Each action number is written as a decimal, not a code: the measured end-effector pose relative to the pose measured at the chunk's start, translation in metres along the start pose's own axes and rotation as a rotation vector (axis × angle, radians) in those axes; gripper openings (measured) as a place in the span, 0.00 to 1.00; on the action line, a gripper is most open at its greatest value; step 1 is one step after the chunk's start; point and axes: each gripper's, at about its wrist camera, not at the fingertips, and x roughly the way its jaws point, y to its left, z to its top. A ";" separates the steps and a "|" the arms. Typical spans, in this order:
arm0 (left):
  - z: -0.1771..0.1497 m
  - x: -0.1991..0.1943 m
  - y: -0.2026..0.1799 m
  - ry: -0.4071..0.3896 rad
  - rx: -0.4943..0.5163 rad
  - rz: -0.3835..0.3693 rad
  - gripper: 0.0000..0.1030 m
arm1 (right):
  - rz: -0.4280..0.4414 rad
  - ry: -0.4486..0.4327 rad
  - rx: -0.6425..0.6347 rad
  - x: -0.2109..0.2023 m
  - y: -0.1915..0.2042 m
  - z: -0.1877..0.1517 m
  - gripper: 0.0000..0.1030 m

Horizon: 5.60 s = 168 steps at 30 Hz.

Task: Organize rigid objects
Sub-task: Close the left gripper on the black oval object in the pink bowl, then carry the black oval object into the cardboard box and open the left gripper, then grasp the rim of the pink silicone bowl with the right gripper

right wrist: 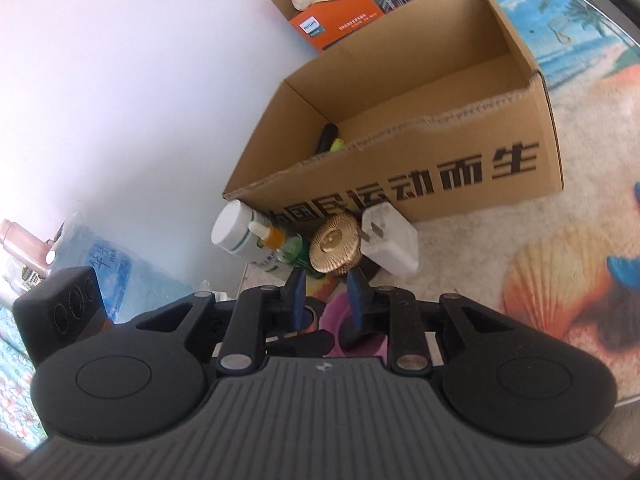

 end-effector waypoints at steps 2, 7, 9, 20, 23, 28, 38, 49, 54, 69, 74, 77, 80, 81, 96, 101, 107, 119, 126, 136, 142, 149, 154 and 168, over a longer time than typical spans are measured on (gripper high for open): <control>0.000 0.007 -0.004 0.025 0.044 0.018 0.33 | -0.011 0.007 0.022 0.005 -0.008 -0.007 0.24; 0.002 0.021 -0.017 0.065 0.161 0.095 0.33 | -0.025 0.011 0.048 0.012 -0.020 -0.011 0.27; 0.003 0.025 -0.019 0.075 0.188 0.110 0.33 | -0.020 0.013 0.047 0.013 -0.021 -0.008 0.28; 0.003 0.046 -0.025 0.144 0.239 0.140 0.35 | 0.029 0.069 0.052 0.028 -0.019 -0.005 0.29; 0.004 0.046 -0.028 0.133 0.233 0.146 0.30 | 0.047 0.079 0.065 0.030 -0.021 -0.008 0.29; 0.003 0.049 -0.034 0.110 0.204 0.179 0.30 | 0.061 0.114 0.091 0.037 -0.029 -0.009 0.30; -0.005 0.046 -0.040 0.022 0.086 0.228 0.29 | 0.064 0.184 0.063 0.052 -0.036 0.014 0.29; -0.012 0.045 -0.026 -0.086 0.011 0.182 0.29 | -0.013 0.136 -0.043 0.050 -0.023 0.034 0.29; -0.020 0.040 -0.023 -0.117 0.021 0.176 0.29 | -0.031 0.105 -0.034 0.053 -0.025 0.029 0.30; -0.025 0.038 0.003 -0.140 -0.009 0.082 0.29 | -0.044 -0.071 -0.074 0.027 -0.005 0.006 0.32; -0.023 0.029 0.013 -0.170 -0.055 0.045 0.29 | 0.009 -0.129 -0.032 0.005 -0.003 0.005 0.32; -0.019 0.023 0.013 -0.182 -0.059 0.041 0.29 | 0.039 -0.144 -0.015 0.002 -0.002 0.004 0.32; -0.016 0.008 0.007 -0.201 -0.063 0.047 0.29 | 0.080 -0.148 0.007 0.000 -0.003 0.004 0.32; -0.015 0.003 0.005 -0.210 -0.065 0.056 0.29 | 0.094 -0.152 0.015 -0.001 -0.004 0.004 0.32; 0.123 -0.042 0.036 -0.155 -0.139 0.148 0.29 | 0.134 -0.168 -0.019 -0.030 0.004 0.023 0.32; 0.169 0.032 0.079 0.037 -0.159 0.162 0.29 | 0.120 -0.164 -0.008 -0.023 0.004 0.027 0.32; 0.201 0.110 0.117 0.200 -0.198 0.209 0.29 | 0.087 -0.149 0.021 -0.012 -0.002 0.034 0.32; 0.209 0.157 0.147 0.263 -0.209 0.296 0.45 | 0.050 -0.133 0.053 0.004 -0.013 0.040 0.32; 0.217 0.096 0.132 0.146 -0.222 0.244 0.57 | 0.032 -0.160 0.023 -0.010 -0.005 0.033 0.32; 0.148 -0.055 0.074 -0.115 -0.180 0.174 0.75 | -0.033 -0.126 -0.017 -0.023 -0.009 0.014 0.32; 0.057 -0.065 0.038 -0.141 -0.152 0.165 0.77 | -0.076 -0.010 -0.087 0.004 -0.003 0.009 0.32; -0.019 -0.024 0.006 -0.038 -0.112 0.059 0.77 | -0.149 0.105 -0.194 0.045 0.015 0.000 0.32; -0.039 -0.002 -0.017 -0.055 -0.021 0.106 0.74 | -0.247 0.127 -0.251 0.059 0.023 -0.004 0.23; -0.046 0.026 -0.024 -0.088 0.127 0.076 0.71 | -0.378 0.071 -0.171 0.046 0.018 -0.019 0.08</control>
